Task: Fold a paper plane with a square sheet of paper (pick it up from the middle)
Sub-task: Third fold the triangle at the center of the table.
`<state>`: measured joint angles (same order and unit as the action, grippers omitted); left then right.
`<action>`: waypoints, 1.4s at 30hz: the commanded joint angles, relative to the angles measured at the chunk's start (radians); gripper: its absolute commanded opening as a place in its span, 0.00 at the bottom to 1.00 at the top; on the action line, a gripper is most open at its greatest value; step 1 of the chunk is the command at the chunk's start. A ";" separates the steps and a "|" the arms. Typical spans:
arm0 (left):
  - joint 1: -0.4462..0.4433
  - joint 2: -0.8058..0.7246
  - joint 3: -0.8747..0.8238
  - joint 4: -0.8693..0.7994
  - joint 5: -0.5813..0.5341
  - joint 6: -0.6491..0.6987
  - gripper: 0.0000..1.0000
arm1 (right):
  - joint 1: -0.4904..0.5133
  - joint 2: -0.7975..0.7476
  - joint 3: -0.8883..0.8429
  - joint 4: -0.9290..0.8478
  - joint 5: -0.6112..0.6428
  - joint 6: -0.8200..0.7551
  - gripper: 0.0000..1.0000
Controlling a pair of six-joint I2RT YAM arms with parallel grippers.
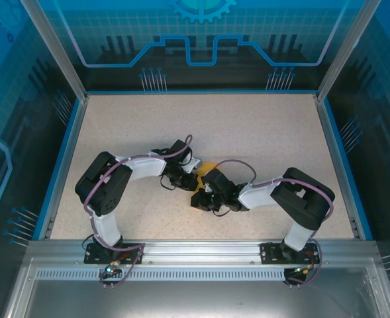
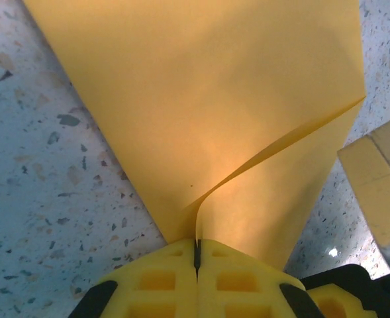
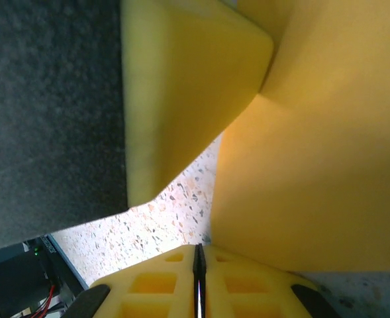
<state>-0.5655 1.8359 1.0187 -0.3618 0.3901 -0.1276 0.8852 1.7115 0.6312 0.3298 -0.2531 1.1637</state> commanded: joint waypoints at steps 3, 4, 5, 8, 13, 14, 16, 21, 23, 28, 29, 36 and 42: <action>-0.001 0.029 -0.005 -0.049 -0.012 0.022 0.01 | 0.008 -0.041 0.008 -0.050 0.045 0.006 0.11; -0.002 0.030 -0.005 -0.049 -0.012 0.022 0.01 | 0.003 -0.069 0.006 -0.054 0.058 0.001 0.11; -0.002 0.029 -0.005 -0.048 -0.013 0.022 0.01 | -0.004 -0.096 0.005 -0.093 0.074 -0.006 0.11; -0.002 0.030 -0.005 -0.048 -0.011 0.022 0.01 | -0.049 -0.130 -0.001 -0.100 0.060 -0.021 0.12; -0.002 0.036 0.000 -0.048 -0.010 0.022 0.01 | -0.046 -0.057 0.039 -0.065 0.007 -0.019 0.12; -0.001 0.037 0.001 -0.048 -0.010 0.023 0.01 | -0.040 -0.037 0.048 -0.066 0.002 -0.017 0.12; -0.002 0.039 0.003 -0.049 -0.011 0.023 0.01 | -0.031 -0.004 0.046 -0.020 0.009 0.002 0.12; -0.001 0.039 0.001 -0.049 -0.010 0.023 0.01 | -0.035 0.015 0.015 0.004 0.023 0.028 0.12; -0.002 0.040 0.003 -0.049 -0.010 0.023 0.01 | -0.044 -0.009 0.014 -0.018 0.027 0.017 0.12; -0.002 0.042 0.004 -0.053 -0.010 0.023 0.01 | -0.103 -0.105 -0.006 -0.045 0.017 -0.036 0.13; -0.001 0.043 0.004 -0.052 -0.009 0.023 0.01 | -0.117 -0.122 -0.007 -0.050 0.009 -0.053 0.13; -0.002 0.048 0.006 -0.054 -0.008 0.024 0.01 | -0.199 -0.085 -0.029 -0.066 -0.018 -0.082 0.14; -0.002 0.047 0.007 -0.055 -0.008 0.026 0.01 | -0.202 -0.021 -0.027 -0.044 -0.015 -0.084 0.13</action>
<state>-0.5655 1.8393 1.0206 -0.3626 0.3904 -0.1276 0.6865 1.6661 0.6147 0.2817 -0.2554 1.0981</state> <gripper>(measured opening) 0.045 0.131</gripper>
